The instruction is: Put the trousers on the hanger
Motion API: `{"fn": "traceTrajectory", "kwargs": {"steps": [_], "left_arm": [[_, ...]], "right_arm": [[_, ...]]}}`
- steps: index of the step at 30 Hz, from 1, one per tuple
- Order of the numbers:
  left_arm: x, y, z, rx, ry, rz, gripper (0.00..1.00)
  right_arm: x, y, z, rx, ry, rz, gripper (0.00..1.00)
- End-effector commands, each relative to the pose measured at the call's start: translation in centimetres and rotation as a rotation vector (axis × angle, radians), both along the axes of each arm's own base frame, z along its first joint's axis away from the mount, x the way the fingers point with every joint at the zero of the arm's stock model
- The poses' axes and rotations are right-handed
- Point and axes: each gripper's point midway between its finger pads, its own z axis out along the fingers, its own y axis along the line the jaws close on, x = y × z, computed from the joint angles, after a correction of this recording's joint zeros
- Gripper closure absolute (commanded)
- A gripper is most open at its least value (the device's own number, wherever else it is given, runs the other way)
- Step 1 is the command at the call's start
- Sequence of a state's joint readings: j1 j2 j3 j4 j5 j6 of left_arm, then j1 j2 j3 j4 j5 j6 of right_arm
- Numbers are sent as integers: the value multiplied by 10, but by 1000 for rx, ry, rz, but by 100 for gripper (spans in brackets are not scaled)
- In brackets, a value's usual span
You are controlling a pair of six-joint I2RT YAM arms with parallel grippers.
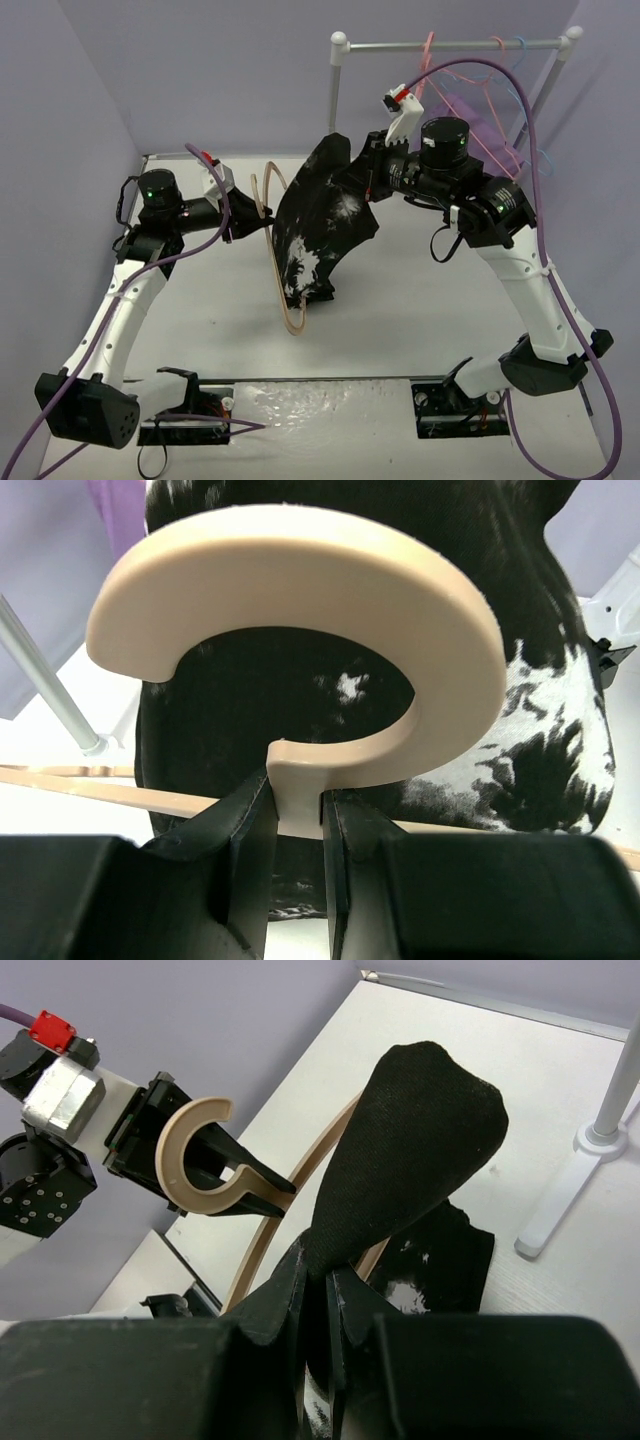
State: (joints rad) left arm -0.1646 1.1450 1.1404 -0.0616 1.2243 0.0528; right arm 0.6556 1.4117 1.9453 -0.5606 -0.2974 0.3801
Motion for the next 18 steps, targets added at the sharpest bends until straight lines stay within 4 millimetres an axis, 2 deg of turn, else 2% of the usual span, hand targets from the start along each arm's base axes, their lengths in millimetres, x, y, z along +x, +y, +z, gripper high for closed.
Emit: {"fn": "traceTrajectory", "kwargs": {"steps": [1,5,9,13,15,17,18], "left_arm": [[3,-1,5,7,-76,-15,100],[3,-2,3,8,-74,-23,100],[1,0,25,-3,-119,-14,100],[-6,0,69,-30,-186,-25,100],[-9,1,84,-32,-211,-21,100],[-15,3,104,-31,-249,-12,100],[-18,4,115,-38,-268,-9,100]], "right_arm": [[-5,-13,88,182,-233,-37,100],[-3,-22,85,167,-236,-63,100],[6,-36,57,109,-198,-117,100],[16,-44,5,23,-116,-169,100],[20,-48,-21,-20,-76,-197,100],[23,-55,-55,-80,-32,-233,100],[24,-58,-62,-97,-27,-248,100]]}}
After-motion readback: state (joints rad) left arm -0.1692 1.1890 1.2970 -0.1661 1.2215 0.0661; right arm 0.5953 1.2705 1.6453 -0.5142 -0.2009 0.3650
